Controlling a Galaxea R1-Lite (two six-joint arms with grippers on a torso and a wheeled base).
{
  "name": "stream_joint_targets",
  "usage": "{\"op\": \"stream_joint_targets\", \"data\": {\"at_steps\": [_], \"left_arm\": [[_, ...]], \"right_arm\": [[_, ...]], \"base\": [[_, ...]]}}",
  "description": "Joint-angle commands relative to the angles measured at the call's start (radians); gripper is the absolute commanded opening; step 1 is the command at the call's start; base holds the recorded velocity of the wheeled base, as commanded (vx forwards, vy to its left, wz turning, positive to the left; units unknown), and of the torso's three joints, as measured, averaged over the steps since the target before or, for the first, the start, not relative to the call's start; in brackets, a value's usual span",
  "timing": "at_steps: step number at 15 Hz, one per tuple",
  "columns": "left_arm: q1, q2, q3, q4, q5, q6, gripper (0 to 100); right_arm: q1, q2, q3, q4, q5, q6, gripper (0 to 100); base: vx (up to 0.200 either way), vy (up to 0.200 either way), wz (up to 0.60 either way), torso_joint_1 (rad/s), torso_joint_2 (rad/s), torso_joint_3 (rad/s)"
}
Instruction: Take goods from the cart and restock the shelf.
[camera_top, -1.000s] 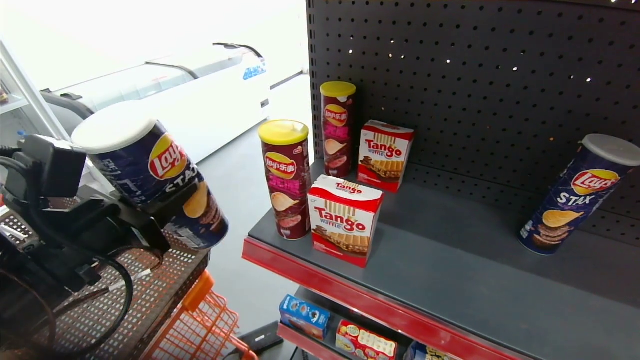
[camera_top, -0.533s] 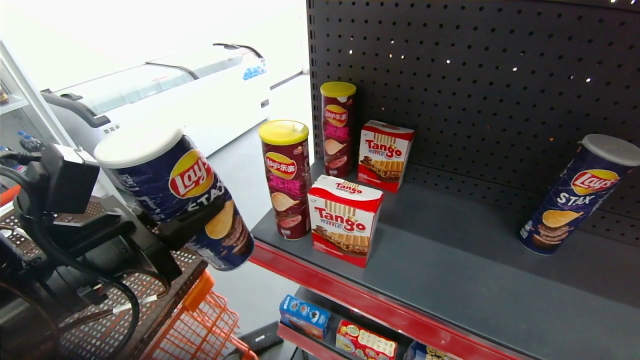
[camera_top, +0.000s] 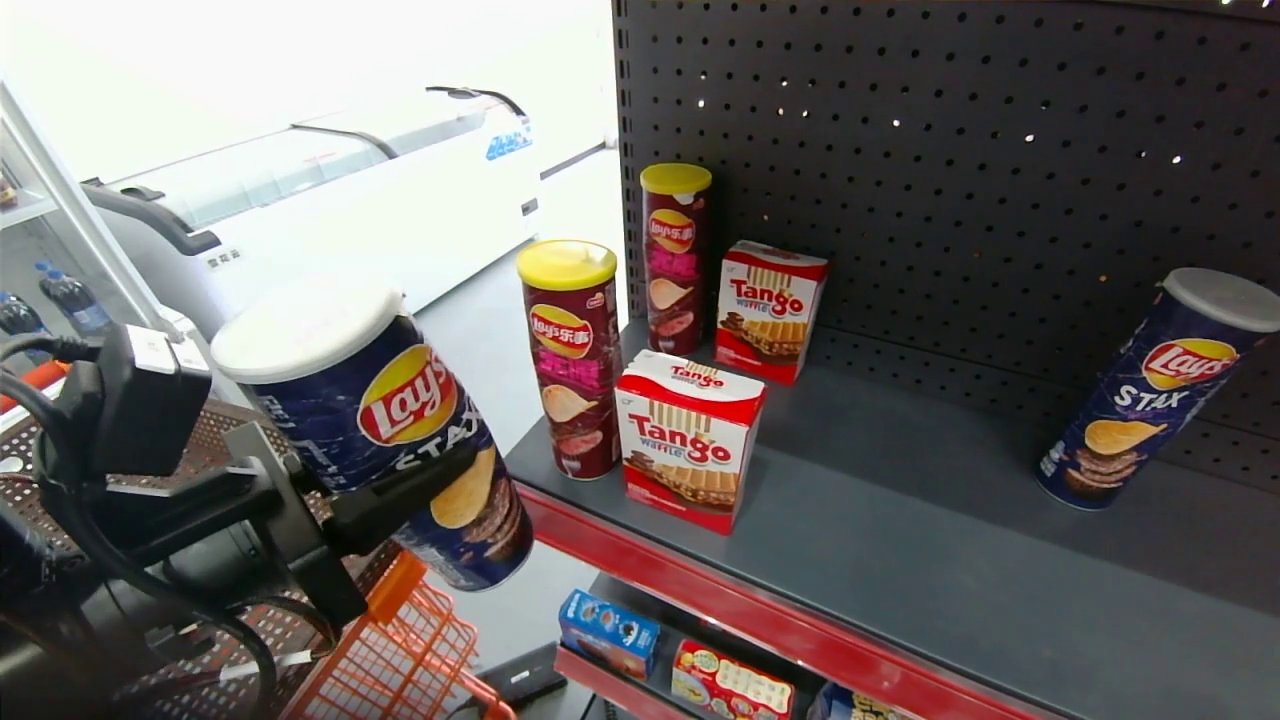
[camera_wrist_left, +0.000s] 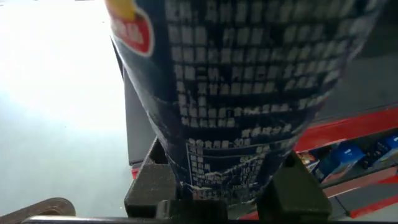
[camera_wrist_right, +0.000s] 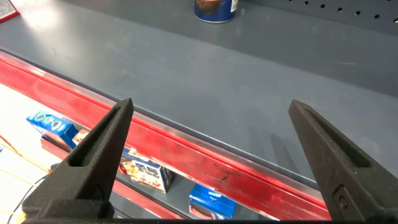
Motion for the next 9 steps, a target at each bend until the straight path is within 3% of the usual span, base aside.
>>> {"op": "stream_joint_targets", "data": {"at_steps": [1,4,9], "left_arm": [[-0.041,-0.017,-0.022,0.046,0.0,0.0,0],[-0.104,-0.026,-0.091,0.165,-0.003,0.0,0],[-0.107,-0.027,-0.084,0.185,-0.104,-0.002,0]], "right_arm": [[0.0,0.001,0.0,0.0,0.0,-0.001,100],[0.0,0.001,0.0,0.0,0.0,-0.001,100],[0.0,0.001,0.0,0.0,0.0,-0.001,100]], "base": [[0.0,0.0,0.0,0.0,0.0,0.0],[0.0,0.0,0.0,0.0,0.0,0.0],[0.0,0.0,0.0,0.0,0.0,0.0]]}}
